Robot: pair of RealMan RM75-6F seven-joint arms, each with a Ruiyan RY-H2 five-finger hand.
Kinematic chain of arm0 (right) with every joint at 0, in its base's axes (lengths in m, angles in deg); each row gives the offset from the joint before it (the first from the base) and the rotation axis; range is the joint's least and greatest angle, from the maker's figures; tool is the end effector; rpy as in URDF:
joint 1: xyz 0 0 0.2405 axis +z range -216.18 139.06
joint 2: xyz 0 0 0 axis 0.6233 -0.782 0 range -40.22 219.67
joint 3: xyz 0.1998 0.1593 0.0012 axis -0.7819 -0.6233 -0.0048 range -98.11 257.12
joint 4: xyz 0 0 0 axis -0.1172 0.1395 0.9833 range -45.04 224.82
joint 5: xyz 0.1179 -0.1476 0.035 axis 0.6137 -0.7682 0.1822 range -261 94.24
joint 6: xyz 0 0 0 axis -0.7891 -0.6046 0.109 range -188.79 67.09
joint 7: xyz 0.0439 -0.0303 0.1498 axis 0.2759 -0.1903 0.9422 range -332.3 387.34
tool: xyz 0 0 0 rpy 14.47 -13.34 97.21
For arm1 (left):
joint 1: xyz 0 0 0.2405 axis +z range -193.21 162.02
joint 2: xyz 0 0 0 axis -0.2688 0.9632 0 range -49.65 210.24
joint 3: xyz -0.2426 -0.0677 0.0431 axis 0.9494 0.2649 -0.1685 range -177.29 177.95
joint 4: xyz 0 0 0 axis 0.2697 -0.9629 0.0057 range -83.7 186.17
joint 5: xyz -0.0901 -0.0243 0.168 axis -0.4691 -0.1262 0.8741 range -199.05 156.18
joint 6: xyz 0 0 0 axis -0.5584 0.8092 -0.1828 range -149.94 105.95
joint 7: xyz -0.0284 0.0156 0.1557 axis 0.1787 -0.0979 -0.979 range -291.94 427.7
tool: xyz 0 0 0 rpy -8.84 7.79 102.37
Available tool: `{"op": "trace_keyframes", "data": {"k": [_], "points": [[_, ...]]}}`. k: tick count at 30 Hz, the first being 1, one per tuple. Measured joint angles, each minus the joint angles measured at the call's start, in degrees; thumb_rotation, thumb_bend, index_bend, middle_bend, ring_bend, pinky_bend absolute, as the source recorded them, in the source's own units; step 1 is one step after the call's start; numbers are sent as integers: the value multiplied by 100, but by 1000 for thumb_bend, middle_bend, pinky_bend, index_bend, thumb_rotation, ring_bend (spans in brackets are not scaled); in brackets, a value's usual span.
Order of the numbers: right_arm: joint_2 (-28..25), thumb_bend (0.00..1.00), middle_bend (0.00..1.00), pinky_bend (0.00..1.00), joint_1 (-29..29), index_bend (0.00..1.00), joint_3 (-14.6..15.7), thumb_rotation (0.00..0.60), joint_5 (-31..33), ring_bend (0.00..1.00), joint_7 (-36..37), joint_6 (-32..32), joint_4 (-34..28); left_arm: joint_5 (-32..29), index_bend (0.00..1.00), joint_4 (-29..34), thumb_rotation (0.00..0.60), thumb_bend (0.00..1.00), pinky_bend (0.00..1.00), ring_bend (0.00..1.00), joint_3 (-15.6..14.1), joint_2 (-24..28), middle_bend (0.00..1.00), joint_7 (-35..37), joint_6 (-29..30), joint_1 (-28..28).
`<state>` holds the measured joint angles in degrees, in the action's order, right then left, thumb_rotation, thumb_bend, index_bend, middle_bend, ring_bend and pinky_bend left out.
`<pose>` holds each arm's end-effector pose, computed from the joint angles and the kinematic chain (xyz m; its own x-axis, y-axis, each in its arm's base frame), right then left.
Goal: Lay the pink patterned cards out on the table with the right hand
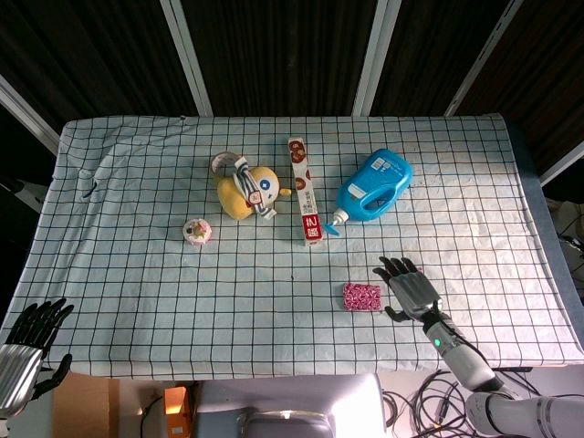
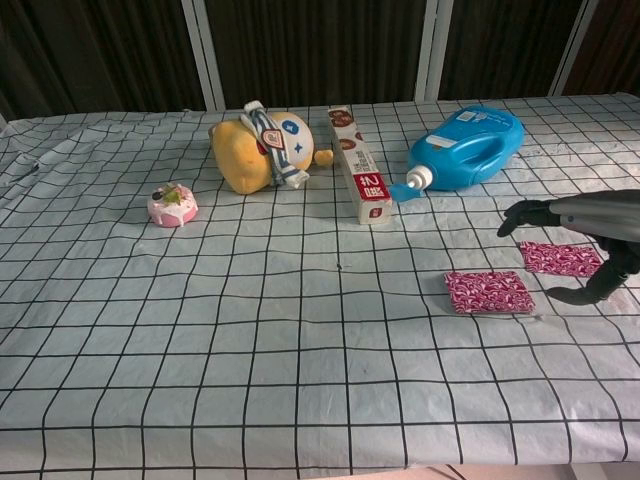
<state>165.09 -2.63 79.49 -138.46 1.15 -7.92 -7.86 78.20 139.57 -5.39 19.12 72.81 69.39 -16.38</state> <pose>-0.2255 -0.2919 0.0279 0.5226 -0.4820 0.7032 -0.8516 -0.2548 0.4582 -0.3016 0.1412 0.1751 0.4282 0.0843 0.8998 0.8953 -0.1747 -0.4097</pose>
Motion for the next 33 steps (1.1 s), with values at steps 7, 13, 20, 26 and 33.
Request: {"op": "trace_keyframes", "data": {"k": [7,13,20,26,33], "points": [[513,313,0,30,208,193,-49,600,520,0,-396,-51,247,4,0,-19,600,448,0,0,-5,8,35,46,46,20],[598,313,0,30,256,202,-43,600,650,0,-472,-32,313,32,0,-48,600,447,0,0,-14,9,35,88,99,45],[664,313,0,30,289,233,-15,600,728,0,-523,-28,377,40,0,-46,600,448,0,0,-16,6,35,79,96,43],[700,313,0,30,294,345,-17,600,730,0,-515,19,417,35,0,-54,600,448,0,0,-14,9,35,98,101,46],[762,313,0,35,276,447,-26,600,745,0,-541,136,467,39,0,-59,600,448,0,0,-15,10,35,111,111,50]]}}
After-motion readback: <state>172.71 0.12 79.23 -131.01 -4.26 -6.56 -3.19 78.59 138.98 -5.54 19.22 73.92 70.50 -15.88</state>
